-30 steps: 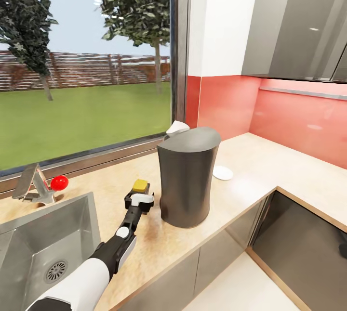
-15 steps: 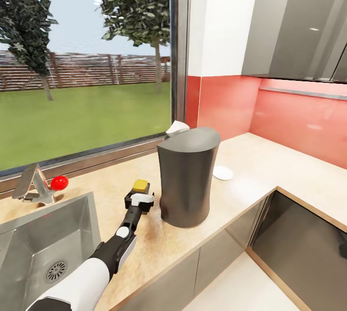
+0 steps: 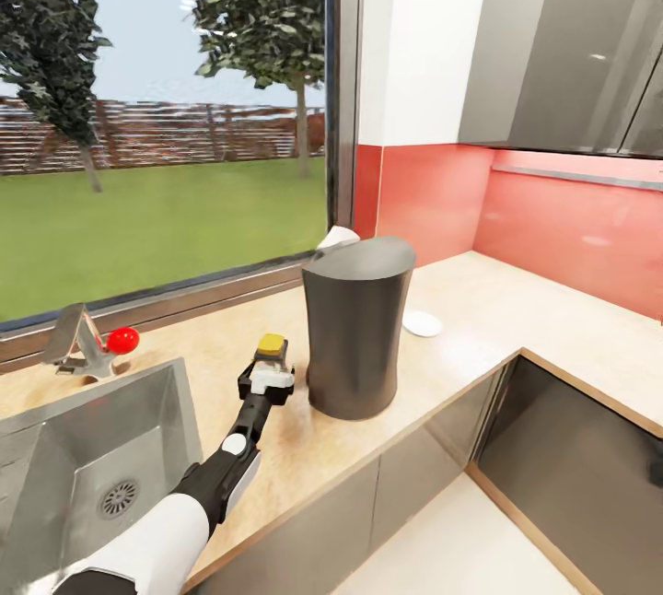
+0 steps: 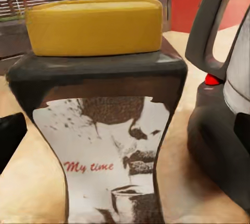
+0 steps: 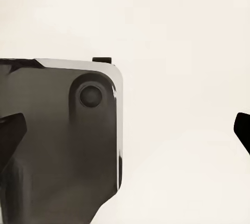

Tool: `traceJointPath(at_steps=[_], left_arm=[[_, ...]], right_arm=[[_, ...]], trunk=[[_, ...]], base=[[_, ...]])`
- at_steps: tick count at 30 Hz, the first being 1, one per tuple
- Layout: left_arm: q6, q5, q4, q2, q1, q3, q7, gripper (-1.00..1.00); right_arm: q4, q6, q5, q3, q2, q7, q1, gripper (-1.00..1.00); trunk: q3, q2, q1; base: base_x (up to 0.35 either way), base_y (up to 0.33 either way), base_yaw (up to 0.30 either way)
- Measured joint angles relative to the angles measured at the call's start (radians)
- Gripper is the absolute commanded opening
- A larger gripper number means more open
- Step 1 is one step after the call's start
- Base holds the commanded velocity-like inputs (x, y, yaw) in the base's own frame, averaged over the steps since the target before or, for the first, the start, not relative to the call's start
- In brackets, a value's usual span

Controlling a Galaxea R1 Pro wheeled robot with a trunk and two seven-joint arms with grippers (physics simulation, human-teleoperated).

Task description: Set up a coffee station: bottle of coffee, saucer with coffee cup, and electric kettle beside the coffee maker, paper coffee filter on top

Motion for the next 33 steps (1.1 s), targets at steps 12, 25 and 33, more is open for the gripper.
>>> traceJointPath(at_steps=[12, 25, 33], left_arm=[[0.0, 0.0, 0.0, 0.001, 0.0, 0.0, 0.0, 1.0], [0.0, 0.0, 0.0, 0.003, 0.0, -0.001, 0.0, 1.0], [0.0, -0.001, -0.001, 0.003, 0.0, -0.001, 0.0, 1.0]], right_arm=[[0.0, 0.0, 0.0, 0.0, 0.0, -0.001, 0.0, 1.0], [-0.001, 0.0, -0.001, -0.001, 0.0, 0.0, 0.0, 1.0], [-0.002, 0.0, -0.001, -0.002, 0.0, -0.001, 0.0, 1.0]], trunk=[[0.0, 0.0, -0.001], [0.0, 0.0, 0.0], [0.0, 0.0, -0.001]], base=[[-0.045, 0.0, 0.0], [-0.183, 0.0, 0.0], [-0.009, 0.0, 0.0]])
